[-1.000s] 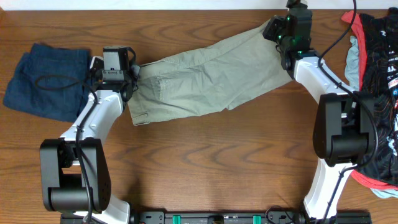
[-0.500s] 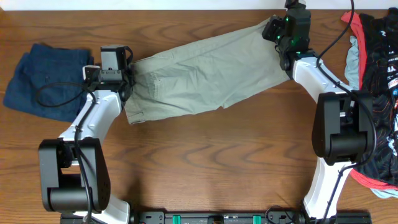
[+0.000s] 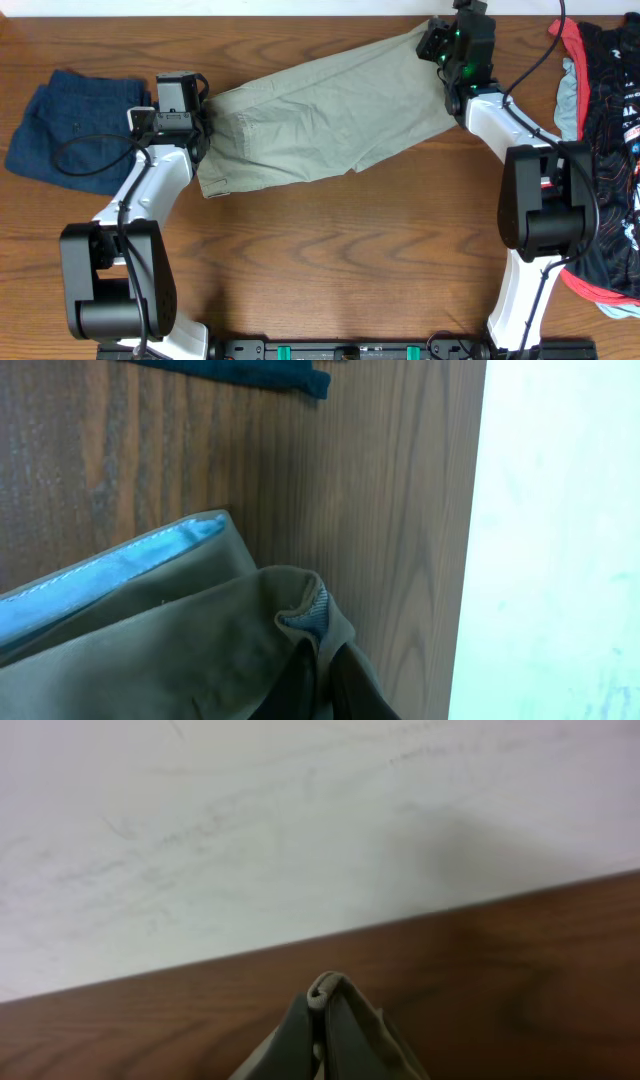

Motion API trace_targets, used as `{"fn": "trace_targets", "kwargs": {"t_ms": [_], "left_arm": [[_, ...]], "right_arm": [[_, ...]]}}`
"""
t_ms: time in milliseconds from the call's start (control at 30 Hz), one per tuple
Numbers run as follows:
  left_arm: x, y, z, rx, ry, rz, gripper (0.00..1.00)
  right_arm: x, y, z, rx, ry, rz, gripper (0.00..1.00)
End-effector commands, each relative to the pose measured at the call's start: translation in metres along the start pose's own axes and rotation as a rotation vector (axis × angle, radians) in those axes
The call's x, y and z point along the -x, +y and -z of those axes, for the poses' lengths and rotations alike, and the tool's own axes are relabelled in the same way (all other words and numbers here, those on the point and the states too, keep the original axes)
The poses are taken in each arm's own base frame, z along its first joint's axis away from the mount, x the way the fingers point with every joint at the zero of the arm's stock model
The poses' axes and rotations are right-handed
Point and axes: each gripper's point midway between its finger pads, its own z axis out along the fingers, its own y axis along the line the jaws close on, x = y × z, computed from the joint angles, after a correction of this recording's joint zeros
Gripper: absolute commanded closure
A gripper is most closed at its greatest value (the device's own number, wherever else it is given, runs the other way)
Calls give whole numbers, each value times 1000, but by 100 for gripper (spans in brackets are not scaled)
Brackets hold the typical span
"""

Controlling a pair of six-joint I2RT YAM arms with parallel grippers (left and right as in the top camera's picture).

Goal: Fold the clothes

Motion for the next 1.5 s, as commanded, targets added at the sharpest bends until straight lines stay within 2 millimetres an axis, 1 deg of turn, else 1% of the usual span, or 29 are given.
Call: {"fn": "trace_targets", "kwargs": {"t_ms": [0, 33, 67, 100, 133, 167, 200, 233, 267, 300, 433, 600, 700, 867, 967, 1000, 1100, 1200, 1300, 1433, 1467], "left_arm": [[21, -3, -9, -4, -79, 29, 90], [21, -3, -11, -8, -79, 30, 77], [22, -3, -12, -8, -80, 24, 62], [22, -2, -13, -5, -81, 6, 54], [22, -2, -13, -4, -79, -22, 48], [22, -2, -13, -1, -76, -59, 44], [21, -1, -13, 2, -71, -91, 41], [19, 0, -13, 8, -63, -122, 41], [17, 3, -13, 20, -47, -148, 40], [14, 8, -13, 38, -30, -164, 40], [7, 32, -11, 133, 27, -234, 40], [6, 62, -6, 250, 59, -323, 39], [6, 70, -4, 284, 72, -363, 36], [-4, 77, -7, 292, 132, -421, 34], [-8, 89, -10, 317, 159, -438, 32], [-10, 94, -12, 328, 172, -441, 32], [-18, 109, -16, 358, 222, -443, 32], [-30, 120, -19, 373, 299, -465, 32], [-38, 128, -21, 382, 353, -495, 32], [-37, 142, -15, 443, 372, -505, 32], [-37, 145, -13, 460, 376, -506, 32]], "right_arm": [[-4, 2, -9, -18, -32, 17, 96], [-4, 4, -9, -12, -36, 17, 86], [-6, 6, -10, -8, -35, 18, 69], [-7, 7, -10, -7, -34, 18, 60], [-7, 7, -10, -7, -32, 19, 50], [-8, 7, -10, -8, -29, 19, 39], [-9, 6, -10, -11, -25, 18, 25], [-9, 4, -10, -16, -22, 17, 13], [-10, 1, -10, -22, -16, 16, 5], [-11, -5, -10, -33, -8, 14, 1], [-18, -31, -8, -90, 47, 1, 1], [-35, -69, -1, -155, 153, -30, 1], [-45, -89, 6, -142, 232, -69, 1], [-61, -116, 24, -96, 366, -178, 1], [-76, -128, 35, -107, 447, -224, 7], [-82, -129, 39, -107, 477, -224, 8], [-100, -126, 49, -87, 564, -204, 10], [-115, -114, 57, -37, 635, -170, 12], [-131, -102, 64, -3, 702, -113, 11], [-148, -97, 72, -22, 768, -73, 12], [-152, -95, 74, -21, 782, -69, 14]]}}
